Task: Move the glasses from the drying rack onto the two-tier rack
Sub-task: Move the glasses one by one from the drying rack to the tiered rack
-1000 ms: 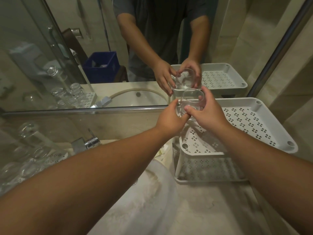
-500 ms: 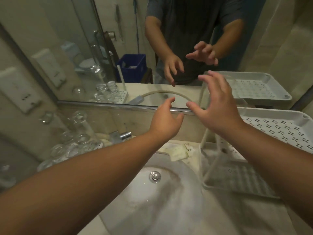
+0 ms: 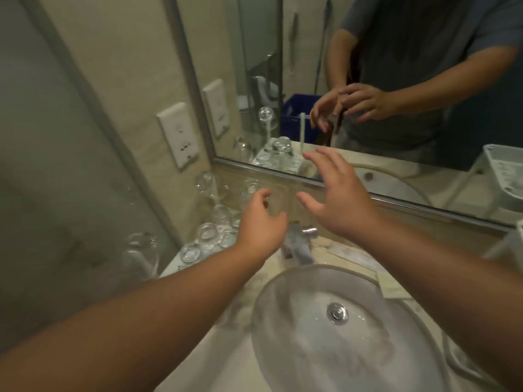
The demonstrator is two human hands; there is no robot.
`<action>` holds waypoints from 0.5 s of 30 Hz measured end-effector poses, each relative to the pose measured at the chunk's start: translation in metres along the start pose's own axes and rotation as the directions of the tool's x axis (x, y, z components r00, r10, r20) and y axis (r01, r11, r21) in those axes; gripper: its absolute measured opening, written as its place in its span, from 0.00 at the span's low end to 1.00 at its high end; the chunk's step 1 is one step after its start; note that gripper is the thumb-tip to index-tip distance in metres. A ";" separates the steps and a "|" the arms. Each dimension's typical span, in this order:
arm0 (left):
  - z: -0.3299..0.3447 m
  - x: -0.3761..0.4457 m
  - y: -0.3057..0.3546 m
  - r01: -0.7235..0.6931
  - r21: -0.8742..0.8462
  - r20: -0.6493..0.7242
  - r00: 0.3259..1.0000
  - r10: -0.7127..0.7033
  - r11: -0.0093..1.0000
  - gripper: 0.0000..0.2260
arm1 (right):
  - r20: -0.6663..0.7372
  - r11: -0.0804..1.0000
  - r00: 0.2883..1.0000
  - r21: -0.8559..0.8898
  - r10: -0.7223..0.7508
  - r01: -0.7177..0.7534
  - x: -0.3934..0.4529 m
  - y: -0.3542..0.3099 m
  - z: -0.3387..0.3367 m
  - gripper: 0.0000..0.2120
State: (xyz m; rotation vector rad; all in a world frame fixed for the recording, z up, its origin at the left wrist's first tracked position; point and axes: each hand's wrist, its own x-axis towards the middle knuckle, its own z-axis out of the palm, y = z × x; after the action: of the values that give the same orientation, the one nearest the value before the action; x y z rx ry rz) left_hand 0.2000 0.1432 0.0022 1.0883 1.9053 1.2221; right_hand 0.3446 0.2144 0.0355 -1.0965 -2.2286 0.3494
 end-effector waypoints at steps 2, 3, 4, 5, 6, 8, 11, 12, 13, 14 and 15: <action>-0.024 0.007 -0.012 0.089 -0.072 -0.038 0.995 -0.092 0.993 0.24 | 0.015 0.999 0.999 -0.004 -0.044 0.044 0.012 -0.018 0.022 0.33; -0.035 0.010 -0.017 0.133 -0.108 -0.048 0.989 -0.139 0.985 0.25 | 0.029 0.998 0.998 -0.010 -0.055 0.055 0.018 -0.026 0.033 0.32; -0.045 0.014 -0.022 0.169 -0.141 -0.052 0.983 -0.178 0.975 0.25 | 0.044 0.998 0.997 -0.019 -0.063 0.064 0.024 -0.033 0.043 0.32; -0.054 0.016 -0.026 0.195 -0.165 -0.056 0.977 -0.206 0.967 0.25 | 0.055 0.997 0.996 -0.029 -0.073 0.075 0.029 -0.039 0.052 0.31; -0.063 0.020 -0.030 0.213 -0.182 -0.062 0.972 -0.228 0.960 0.25 | 0.065 0.995 0.994 -0.037 -0.087 0.089 0.034 -0.046 0.062 0.30; -0.077 0.027 -0.038 0.242 -0.217 -0.068 0.963 -0.262 0.946 0.25 | 0.092 0.991 0.989 -0.056 -0.115 0.121 0.044 -0.058 0.079 0.30; -0.095 0.037 -0.046 0.276 -0.270 -0.073 0.950 -0.305 0.923 0.22 | 0.151 0.979 0.977 -0.118 -0.150 0.168 0.061 -0.077 0.104 0.31; -0.100 0.041 -0.048 0.288 -0.290 -0.075 0.944 -0.322 0.913 0.22 | 0.176 0.973 0.971 -0.140 -0.159 0.184 0.067 -0.083 0.111 0.31; -0.106 0.045 -0.050 0.301 -0.312 -0.075 0.938 -0.339 0.901 0.22 | 0.203 0.966 0.965 -0.162 -0.168 0.202 0.074 -0.088 0.119 0.32; -0.111 0.049 -0.053 0.314 -0.336 -0.074 0.931 -0.357 0.888 0.22 | 0.235 0.958 0.957 -0.185 -0.173 0.218 0.081 -0.093 0.127 0.32; -0.116 0.054 -0.055 0.329 -0.359 -0.073 0.923 -0.378 0.873 0.21 | 0.270 0.951 0.948 -0.209 -0.169 0.229 0.089 -0.099 0.135 0.32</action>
State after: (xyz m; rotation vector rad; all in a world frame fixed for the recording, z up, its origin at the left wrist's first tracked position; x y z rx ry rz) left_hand 0.0618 0.1299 -0.0082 0.4530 1.8018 1.3718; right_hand 0.1565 0.2277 0.0163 -0.9754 -2.6359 0.1397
